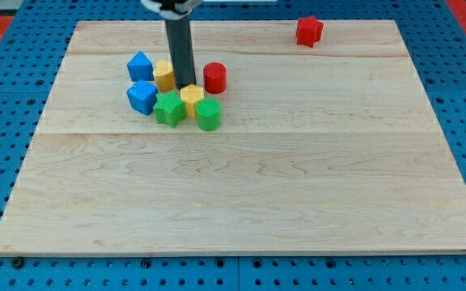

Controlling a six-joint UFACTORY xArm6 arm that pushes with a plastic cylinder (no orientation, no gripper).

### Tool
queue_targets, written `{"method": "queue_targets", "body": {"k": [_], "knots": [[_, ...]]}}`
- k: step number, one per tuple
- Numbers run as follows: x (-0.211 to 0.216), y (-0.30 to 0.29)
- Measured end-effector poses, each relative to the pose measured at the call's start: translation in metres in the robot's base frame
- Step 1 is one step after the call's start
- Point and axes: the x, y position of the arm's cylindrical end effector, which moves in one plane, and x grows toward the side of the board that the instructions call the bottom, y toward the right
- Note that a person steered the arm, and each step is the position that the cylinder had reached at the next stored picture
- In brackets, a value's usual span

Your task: Place the green circle and yellow hexagon in a horizontal line

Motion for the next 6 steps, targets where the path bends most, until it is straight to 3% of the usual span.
{"method": "queue_targets", "body": {"k": [1, 2, 3, 4, 5, 6], "knots": [[0.055, 0.062], [0.082, 0.060], [0.041, 0.015], [0.081, -0.012], [0.101, 0.012], [0.117, 0.117]]}}
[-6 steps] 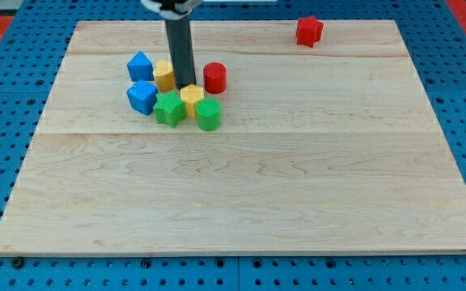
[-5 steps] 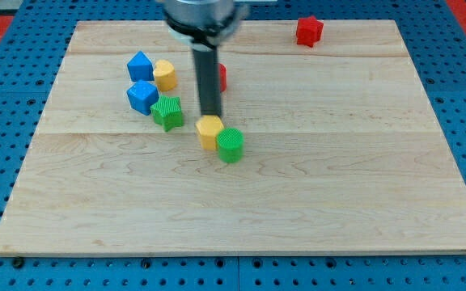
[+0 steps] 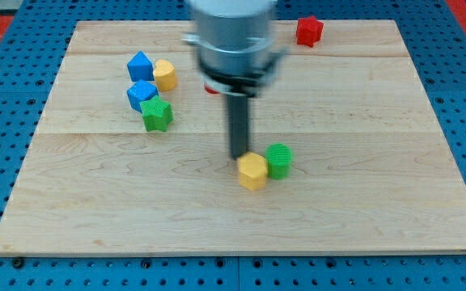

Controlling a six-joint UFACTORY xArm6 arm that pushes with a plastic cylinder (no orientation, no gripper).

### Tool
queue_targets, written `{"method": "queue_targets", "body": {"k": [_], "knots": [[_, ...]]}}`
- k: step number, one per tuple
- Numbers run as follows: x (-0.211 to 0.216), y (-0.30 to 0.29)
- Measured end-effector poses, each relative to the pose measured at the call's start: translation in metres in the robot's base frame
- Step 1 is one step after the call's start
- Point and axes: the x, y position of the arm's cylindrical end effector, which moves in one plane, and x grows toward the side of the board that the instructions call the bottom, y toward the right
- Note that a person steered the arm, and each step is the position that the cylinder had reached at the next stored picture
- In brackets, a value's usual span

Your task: Place the green circle and yellow hexagon in a horizontal line

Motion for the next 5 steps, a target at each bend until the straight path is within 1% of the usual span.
{"method": "queue_targets", "body": {"k": [1, 3, 4, 5], "knots": [[0.005, 0.034], [0.004, 0.080], [0.014, 0.063], [-0.010, -0.017]]}}
